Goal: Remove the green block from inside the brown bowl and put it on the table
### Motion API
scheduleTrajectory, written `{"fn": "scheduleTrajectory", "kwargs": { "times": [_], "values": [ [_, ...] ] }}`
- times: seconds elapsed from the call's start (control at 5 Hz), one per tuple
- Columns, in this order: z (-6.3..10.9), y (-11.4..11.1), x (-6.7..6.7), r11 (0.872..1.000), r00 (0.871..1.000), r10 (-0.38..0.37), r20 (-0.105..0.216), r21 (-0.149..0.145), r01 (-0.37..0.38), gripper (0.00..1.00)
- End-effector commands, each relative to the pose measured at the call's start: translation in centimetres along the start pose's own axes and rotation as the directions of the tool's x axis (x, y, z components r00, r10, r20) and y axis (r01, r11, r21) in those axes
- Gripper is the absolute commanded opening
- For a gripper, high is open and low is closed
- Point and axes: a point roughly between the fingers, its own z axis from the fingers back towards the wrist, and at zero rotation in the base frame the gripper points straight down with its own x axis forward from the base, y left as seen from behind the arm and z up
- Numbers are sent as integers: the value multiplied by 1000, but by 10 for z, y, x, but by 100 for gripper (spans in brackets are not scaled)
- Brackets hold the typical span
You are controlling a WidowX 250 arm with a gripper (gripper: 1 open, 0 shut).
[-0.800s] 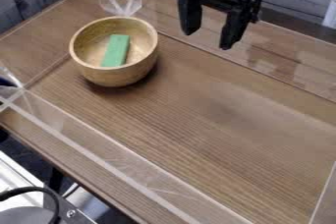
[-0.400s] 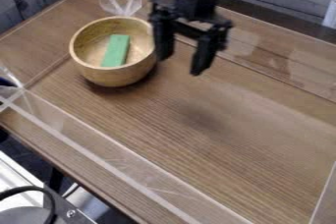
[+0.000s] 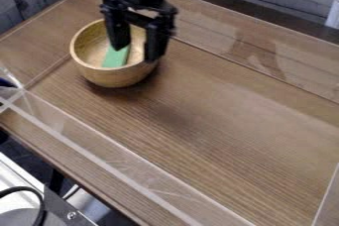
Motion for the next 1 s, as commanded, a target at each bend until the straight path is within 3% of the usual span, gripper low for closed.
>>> {"fn": "scheduleTrajectory", "kwargs": {
  "times": [0.0,0.8],
  "values": [
    [17,22,6,1000,996,11,84,24,-13,100],
    [-18,61,14,996,993,84,83,32,-87,100]
  ]
}}
